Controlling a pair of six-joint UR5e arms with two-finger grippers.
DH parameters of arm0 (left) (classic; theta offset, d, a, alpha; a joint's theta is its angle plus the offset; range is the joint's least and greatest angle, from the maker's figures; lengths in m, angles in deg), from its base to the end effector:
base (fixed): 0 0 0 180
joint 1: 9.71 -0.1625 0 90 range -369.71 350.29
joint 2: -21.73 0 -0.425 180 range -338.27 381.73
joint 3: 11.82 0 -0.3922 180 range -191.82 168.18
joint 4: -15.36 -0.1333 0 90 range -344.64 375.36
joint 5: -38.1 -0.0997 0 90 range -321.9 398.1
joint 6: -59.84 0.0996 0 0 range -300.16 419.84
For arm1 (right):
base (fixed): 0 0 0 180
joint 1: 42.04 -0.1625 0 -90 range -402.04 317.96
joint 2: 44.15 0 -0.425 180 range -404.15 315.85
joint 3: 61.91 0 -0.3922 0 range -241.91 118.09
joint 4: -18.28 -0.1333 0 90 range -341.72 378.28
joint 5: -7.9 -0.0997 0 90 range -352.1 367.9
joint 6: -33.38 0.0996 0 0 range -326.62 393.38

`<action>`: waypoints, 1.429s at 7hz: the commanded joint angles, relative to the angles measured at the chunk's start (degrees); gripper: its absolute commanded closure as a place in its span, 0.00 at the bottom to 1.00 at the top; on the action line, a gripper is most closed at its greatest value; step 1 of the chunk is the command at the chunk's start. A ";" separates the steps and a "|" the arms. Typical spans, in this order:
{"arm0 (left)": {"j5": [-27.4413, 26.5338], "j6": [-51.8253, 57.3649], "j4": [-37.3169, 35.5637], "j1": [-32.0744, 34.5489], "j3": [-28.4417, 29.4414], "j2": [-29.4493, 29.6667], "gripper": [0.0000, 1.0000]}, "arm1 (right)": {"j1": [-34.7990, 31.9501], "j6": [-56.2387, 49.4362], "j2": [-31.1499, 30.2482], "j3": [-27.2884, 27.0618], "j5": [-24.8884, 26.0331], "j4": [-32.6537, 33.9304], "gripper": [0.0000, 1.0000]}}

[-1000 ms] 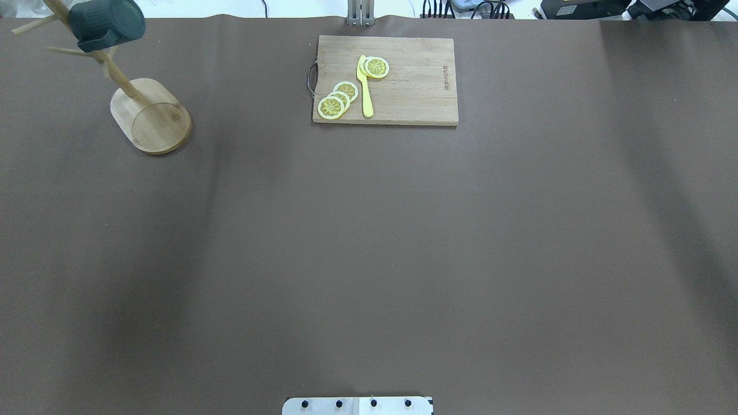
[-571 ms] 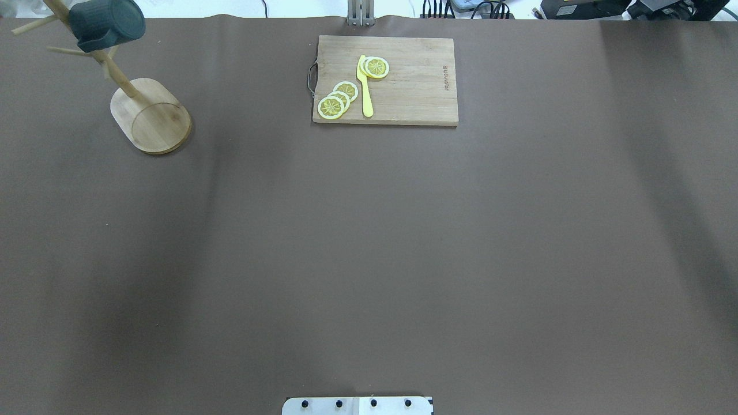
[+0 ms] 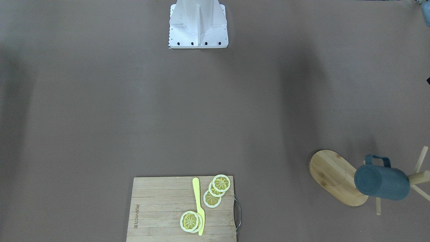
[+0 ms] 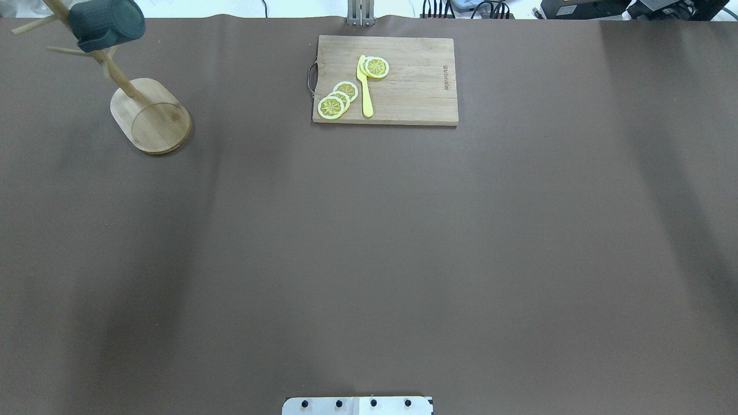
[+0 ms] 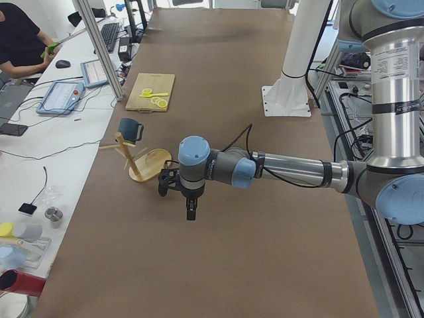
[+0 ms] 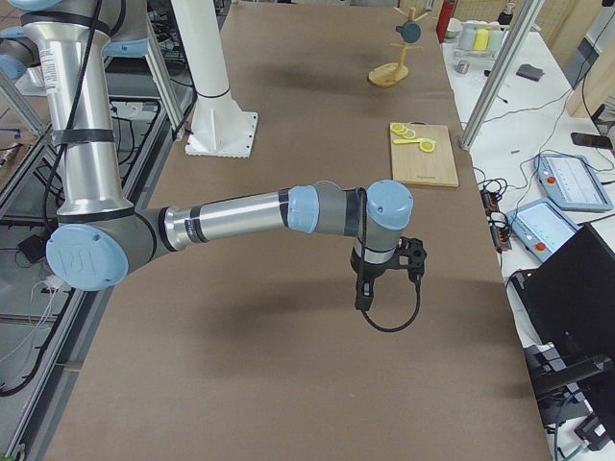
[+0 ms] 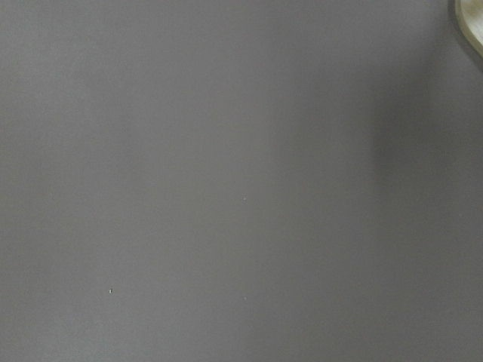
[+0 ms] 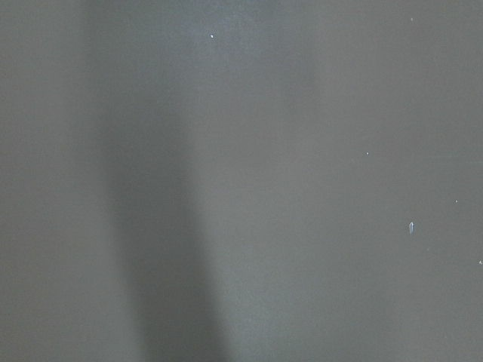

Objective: Hang cup on storage rack

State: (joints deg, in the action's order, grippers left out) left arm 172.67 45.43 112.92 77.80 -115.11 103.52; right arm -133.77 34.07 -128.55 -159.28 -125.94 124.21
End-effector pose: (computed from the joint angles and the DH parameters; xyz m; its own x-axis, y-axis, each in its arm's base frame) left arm -0.0441 -0.4451 0.5958 0.6934 -0.0640 -0.7177 0.1344 0.9901 0.0415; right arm 0.0800 -0.5173 0.5743 0.7195 0.0695 0.6911 -0.0388 0.9974 -0.0600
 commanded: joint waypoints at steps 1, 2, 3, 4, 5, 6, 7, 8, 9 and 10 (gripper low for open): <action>3.50 3.94 -2.70 4.77 -0.07 -0.23 0.02 | 0.06 0.10 -0.06 0.26 -0.19 -0.64 0.00; 3.15 3.95 -2.72 4.77 -0.16 -0.66 0.02 | 0.06 0.10 -0.06 -0.10 -0.54 -0.64 0.00; 3.06 3.95 -2.72 4.86 -0.07 -0.67 0.02 | 0.06 0.10 -0.06 -0.10 -0.80 -0.64 0.00; 2.80 3.95 -2.72 4.95 0.28 -0.84 0.02 | 0.06 0.01 -0.06 -0.19 -0.81 -0.64 0.00; 2.97 3.87 -2.72 5.03 0.19 -0.93 0.02 | 0.06 0.10 -0.06 -0.19 -0.81 -0.73 0.00; 3.06 3.87 -2.72 5.47 0.28 -1.10 0.02 | 0.06 0.01 -0.06 -0.28 -0.81 -0.73 0.00; 3.15 3.87 -2.72 5.82 0.28 -1.11 0.02 | 0.06 -0.08 -0.06 -0.28 -0.72 -0.73 0.00; 3.15 3.87 -2.72 5.74 0.28 -1.11 0.02 | 0.06 0.10 0.02 -1.41 -0.46 -0.73 0.00; 3.24 3.87 -2.72 5.83 0.11 -1.11 0.02 | 0.06 -0.08 -0.15 -1.42 -0.28 -0.73 0.00; 3.24 3.87 -2.72 5.83 -0.07 -1.02 0.02 | 0.06 -0.34 -0.32 -1.24 -0.37 -0.73 0.00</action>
State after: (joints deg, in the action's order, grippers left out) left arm 175.88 49.29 110.20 83.58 -114.99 102.43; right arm -133.71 33.97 -128.70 -160.53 -126.33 123.48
